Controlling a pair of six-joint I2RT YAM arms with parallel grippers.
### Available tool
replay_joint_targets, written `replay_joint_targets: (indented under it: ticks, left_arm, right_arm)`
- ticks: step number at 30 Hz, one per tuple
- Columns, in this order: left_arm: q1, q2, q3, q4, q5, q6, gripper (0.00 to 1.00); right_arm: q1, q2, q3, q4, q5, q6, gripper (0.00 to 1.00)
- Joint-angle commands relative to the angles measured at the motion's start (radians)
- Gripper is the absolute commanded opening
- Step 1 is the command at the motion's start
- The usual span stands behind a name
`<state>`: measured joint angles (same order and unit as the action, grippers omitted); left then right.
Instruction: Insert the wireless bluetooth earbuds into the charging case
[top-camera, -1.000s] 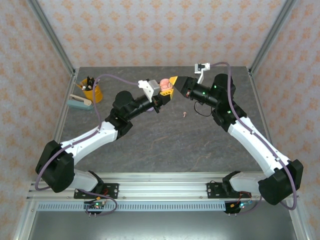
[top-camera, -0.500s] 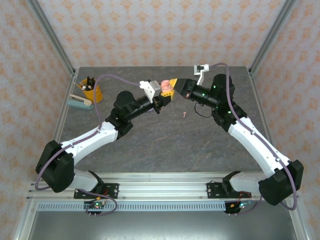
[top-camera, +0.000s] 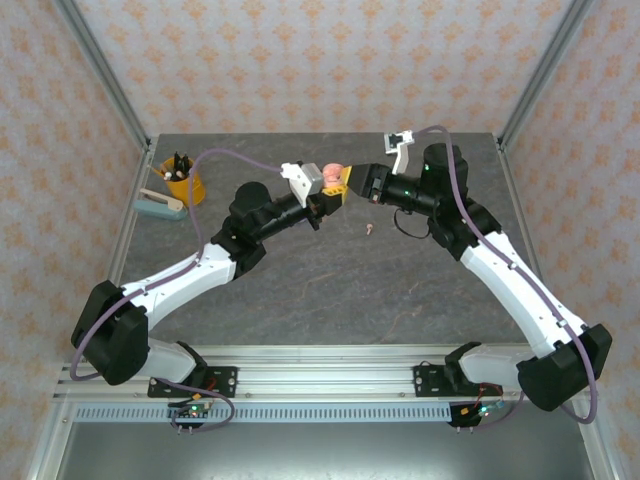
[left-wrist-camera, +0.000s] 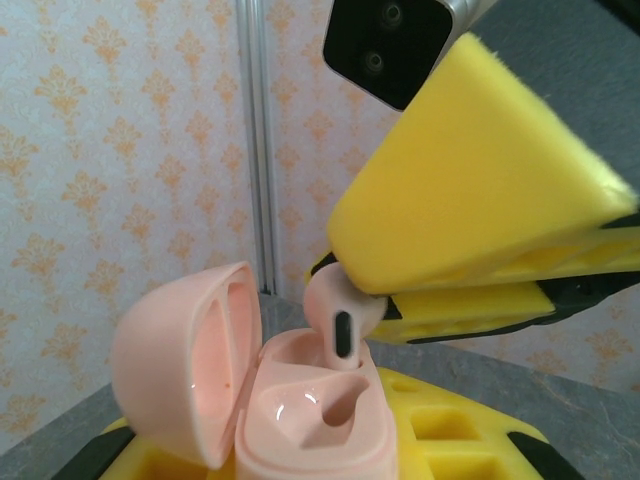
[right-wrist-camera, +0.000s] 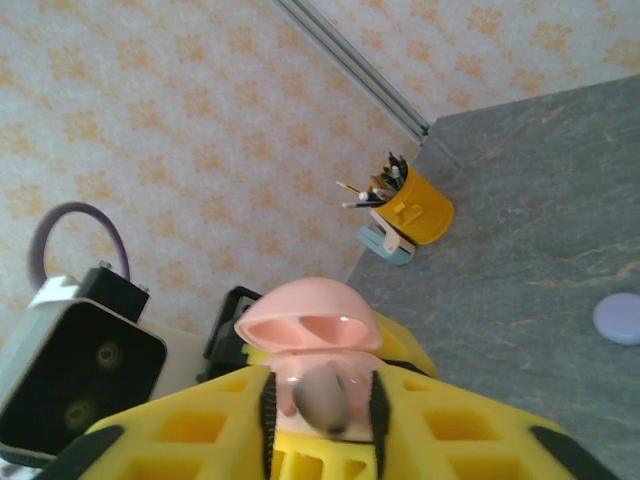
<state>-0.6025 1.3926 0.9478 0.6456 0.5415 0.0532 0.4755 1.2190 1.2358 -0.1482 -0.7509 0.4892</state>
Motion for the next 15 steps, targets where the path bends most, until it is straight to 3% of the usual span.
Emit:
replay_joint_targets:
  ticks: [1, 5, 10, 15]
  left_arm:
    - [-0.004, -0.019, 0.005, 0.097, -0.011, 0.001, 0.00]
    - [-0.003, -0.024, -0.012, 0.106, -0.008, -0.007, 0.00]
    - [-0.003, -0.035, -0.041, 0.108, -0.014, -0.011, 0.00]
    - [-0.003, -0.058, -0.094, 0.103, -0.032, -0.008, 0.00]
  right_arm:
    - [0.008, 0.005, 0.025, -0.095, 0.035, -0.024, 0.39]
    - [0.008, 0.024, 0.054, -0.092, 0.054, -0.011, 0.48]
    - [0.008, 0.013, 0.075, -0.084, 0.083, -0.004, 0.67]
    - [0.008, -0.030, 0.086, -0.141, 0.139, -0.029, 0.72]
